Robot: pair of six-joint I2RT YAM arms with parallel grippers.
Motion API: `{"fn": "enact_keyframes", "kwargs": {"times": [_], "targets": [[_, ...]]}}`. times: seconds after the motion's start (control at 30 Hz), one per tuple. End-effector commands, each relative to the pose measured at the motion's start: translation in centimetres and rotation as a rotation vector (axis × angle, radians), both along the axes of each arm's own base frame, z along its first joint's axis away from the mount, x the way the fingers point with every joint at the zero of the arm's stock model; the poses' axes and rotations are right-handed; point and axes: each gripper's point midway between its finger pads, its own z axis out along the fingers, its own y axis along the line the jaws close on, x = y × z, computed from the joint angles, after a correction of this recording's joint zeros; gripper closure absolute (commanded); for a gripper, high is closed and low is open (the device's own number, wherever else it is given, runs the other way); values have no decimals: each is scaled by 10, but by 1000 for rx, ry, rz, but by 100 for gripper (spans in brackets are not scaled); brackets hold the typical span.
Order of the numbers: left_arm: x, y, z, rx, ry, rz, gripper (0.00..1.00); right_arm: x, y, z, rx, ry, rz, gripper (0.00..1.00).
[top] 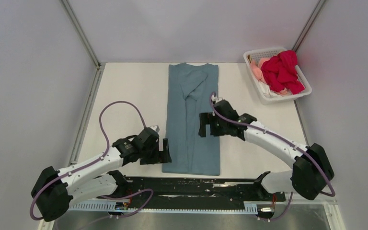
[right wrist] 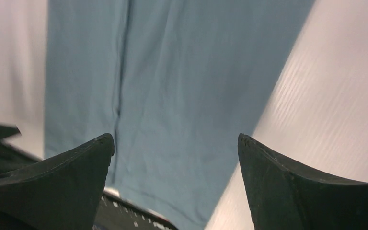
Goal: Fold and stack the t-shirts
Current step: Grab the bottom of the folded rectangular tshirt with both arms, then fold the folded rectangular tshirt in 1/3 of the way
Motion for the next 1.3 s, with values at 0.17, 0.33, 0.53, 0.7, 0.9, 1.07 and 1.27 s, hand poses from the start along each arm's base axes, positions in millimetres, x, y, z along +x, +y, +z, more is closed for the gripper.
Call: {"fn": "enact_keyframes", "kwargs": {"times": [0.17,0.33,0.53,0.7,0.9,1.07,1.27], "targets": [[-31,-8,-21,-136,84,-50,23,-131,-10,-37,15,267,183,0],[-33,-11,-31,-147,111,-44,45,-159,-16,-51,52,347,172,4],[-36,-7,-43,-98,153,-36,68,-180,-31,-81,10,444,137,18],[-37,-7,-46,-96,166,-21,95,-189,-24,-98,33,493,154,35],[-34,-12,-40,-132,141,-31,100,-185,-25,-110,6,486,143,73],[-32,-12,-28,-170,87,-43,100,-180,-21,-97,43,422,163,94],[-3,-27,5,-214,-56,-59,100,-138,-7,-60,57,221,152,100]]}}
